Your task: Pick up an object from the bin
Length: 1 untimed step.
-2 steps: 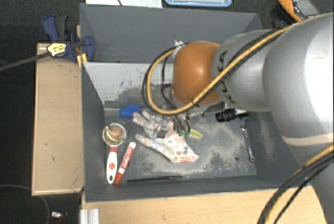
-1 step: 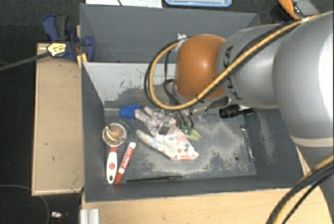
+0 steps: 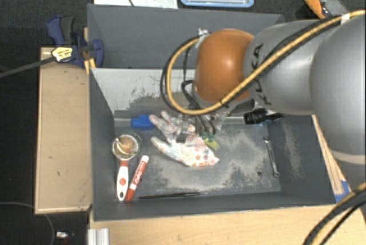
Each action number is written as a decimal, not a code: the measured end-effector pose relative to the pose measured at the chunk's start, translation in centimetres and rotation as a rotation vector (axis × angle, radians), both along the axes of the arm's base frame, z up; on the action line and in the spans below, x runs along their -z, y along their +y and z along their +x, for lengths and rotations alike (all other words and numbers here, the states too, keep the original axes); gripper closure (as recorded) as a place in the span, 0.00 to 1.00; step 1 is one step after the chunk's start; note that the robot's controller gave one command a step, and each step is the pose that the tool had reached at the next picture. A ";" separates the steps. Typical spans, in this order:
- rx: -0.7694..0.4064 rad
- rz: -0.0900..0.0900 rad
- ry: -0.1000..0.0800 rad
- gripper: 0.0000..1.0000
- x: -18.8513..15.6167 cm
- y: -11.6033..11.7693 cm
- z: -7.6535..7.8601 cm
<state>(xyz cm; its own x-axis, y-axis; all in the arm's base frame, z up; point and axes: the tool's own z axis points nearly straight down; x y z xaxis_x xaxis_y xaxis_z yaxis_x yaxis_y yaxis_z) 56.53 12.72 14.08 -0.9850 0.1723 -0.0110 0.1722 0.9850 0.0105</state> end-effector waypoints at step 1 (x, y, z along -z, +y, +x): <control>0.001 0.000 0.003 1.00 -3.1 0.0 -0.1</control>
Offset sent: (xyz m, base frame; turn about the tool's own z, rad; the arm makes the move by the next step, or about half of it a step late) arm -0.0008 -0.0002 0.0353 0.0009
